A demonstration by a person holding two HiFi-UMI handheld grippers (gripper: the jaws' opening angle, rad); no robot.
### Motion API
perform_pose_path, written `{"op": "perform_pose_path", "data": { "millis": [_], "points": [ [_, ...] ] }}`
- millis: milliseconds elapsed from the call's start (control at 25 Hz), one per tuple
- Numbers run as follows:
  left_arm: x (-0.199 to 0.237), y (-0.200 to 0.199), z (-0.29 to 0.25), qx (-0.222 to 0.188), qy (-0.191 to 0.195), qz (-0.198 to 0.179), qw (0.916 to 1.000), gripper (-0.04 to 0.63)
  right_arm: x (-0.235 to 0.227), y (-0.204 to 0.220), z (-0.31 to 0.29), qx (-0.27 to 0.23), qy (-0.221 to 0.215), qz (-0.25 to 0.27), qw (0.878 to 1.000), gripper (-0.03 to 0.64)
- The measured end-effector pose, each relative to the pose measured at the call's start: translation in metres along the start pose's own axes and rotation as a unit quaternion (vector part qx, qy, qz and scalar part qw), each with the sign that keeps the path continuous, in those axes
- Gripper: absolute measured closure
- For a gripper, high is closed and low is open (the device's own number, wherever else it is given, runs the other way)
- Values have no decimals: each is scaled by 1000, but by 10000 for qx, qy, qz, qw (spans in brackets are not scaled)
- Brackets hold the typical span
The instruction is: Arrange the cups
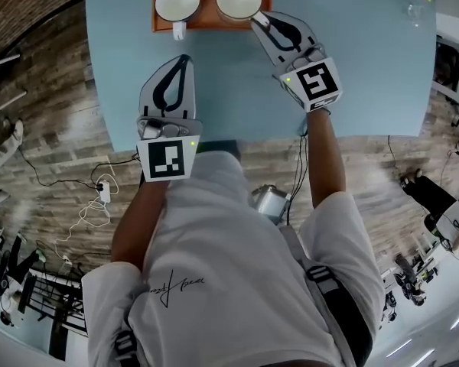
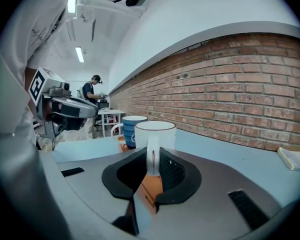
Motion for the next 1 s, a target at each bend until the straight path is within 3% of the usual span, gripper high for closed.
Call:
{"op": "perform_pose_path", "data": {
  "millis": [400, 720, 1000],
  "points": [
    [8, -6, 9, -77, 295, 65, 9995, 586, 1, -11, 14, 73, 873, -587, 9944, 552],
    [13, -14, 15, -207, 552, 132, 9982, 586, 14, -22, 28, 179, 1518, -1133, 9817, 551],
    [23, -18, 27, -286, 744, 230, 9966, 586, 35, -41, 32, 386, 2073, -1243, 9696, 552]
  ]
}}
Point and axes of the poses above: the fingertips, and each gripper's own axes: z backward along the fingers, x to its left, y out of its underside, the point moved 2 cm from there along z, backward along the fingers, and after that the axes turned 15 degrees about z, right-handed, at the moved point
